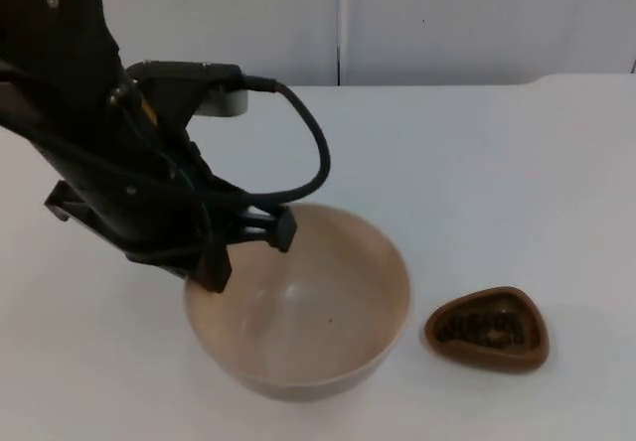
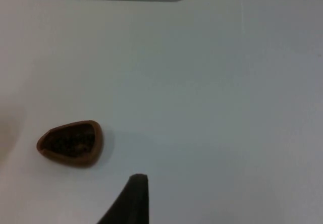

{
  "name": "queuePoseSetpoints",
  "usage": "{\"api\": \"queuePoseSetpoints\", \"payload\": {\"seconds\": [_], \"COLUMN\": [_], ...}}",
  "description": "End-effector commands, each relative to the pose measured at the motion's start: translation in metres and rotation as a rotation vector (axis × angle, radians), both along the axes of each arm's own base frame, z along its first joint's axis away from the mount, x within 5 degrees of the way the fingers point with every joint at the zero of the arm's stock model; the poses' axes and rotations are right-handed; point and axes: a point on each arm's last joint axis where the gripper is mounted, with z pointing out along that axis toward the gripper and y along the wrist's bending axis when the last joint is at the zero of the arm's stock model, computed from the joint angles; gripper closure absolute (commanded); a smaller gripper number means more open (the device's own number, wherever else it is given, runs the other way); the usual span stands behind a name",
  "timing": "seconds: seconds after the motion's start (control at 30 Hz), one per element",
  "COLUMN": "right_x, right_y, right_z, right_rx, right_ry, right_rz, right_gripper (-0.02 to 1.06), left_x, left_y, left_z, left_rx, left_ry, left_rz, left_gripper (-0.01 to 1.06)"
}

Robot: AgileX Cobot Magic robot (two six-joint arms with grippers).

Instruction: Pick up the bowl with the left hand and pour the coffee beans from the cup into the bowl with the right hand.

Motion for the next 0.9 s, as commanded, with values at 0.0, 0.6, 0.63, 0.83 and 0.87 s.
{"api": "queuePoseSetpoints", "payload": {"seconds": [0.0,0.6,0.63,0.83,0.87], "right_x": [0.000,0.054,0.062,0.098,0.098], "right_y": [0.002,0.013,0.013,0.016,0.016], "right_z": [0.000,0.036,0.038,0.052,0.052], "right_rx": [0.026,0.070,0.065,0.053,0.053], "right_ry": [-0.006,0.223,0.248,0.344,0.344], "right_rz": [0.009,0.066,0.068,0.082,0.082], "right_gripper": [-0.01,-0.01,-0.01,-0.01,-0.01], "left_x": [0.001,0.010,0.011,0.012,0.012], "left_y": [-0.003,-0.005,-0.005,-0.002,-0.002], "left_z": [0.004,0.017,0.017,0.016,0.016], "left_rx": [-0.045,-0.034,-0.028,0.002,0.002], "left_ry": [-0.004,-0.013,-0.014,-0.021,-0.021], "left_rz": [0.045,0.081,0.089,0.104,0.104], "left_gripper": [1.05,1.05,1.05,1.05,1.05]}}
